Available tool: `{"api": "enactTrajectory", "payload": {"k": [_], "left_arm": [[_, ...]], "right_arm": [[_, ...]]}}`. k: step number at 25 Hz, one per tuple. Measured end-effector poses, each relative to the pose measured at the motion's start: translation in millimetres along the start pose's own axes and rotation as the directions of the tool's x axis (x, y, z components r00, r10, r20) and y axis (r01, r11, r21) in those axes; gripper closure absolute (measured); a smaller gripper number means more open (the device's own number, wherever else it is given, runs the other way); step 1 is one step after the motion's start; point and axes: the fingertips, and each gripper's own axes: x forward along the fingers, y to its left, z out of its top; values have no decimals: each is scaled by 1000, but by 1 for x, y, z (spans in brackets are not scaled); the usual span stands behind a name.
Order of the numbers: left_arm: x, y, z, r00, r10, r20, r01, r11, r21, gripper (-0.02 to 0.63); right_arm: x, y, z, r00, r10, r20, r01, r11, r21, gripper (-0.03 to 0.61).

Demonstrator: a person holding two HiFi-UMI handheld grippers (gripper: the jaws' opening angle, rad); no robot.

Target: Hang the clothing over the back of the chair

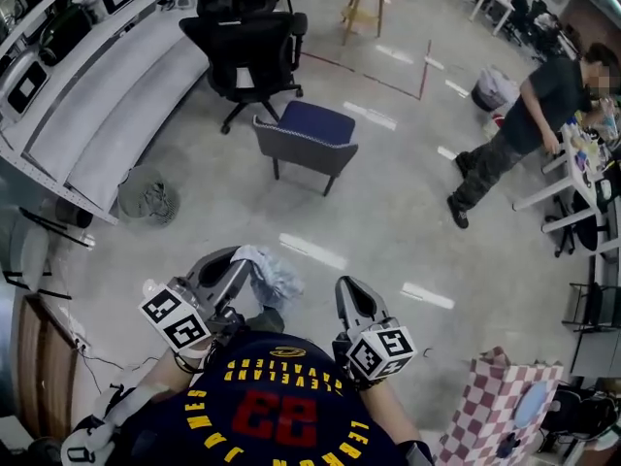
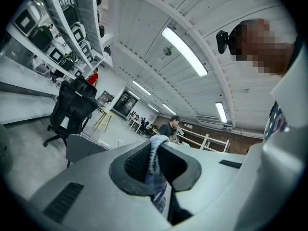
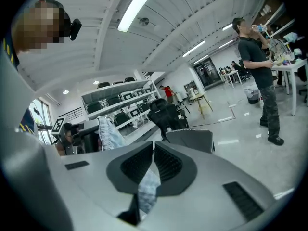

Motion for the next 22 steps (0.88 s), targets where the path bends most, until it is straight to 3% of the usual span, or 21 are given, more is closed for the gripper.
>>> {"api": "enactTrajectory", "payload": {"k": [11,22], "left_arm": [[34,89,47,997,-76,-3,76,996,-38,581],[56,148,62,1000,8,11,-7,998,-64,581]], "right_arm": [[89,4,28,994,-103,-46,102,994,-27,558],[157,-16,34,995,-57,-84,57,998,1,558]]}}
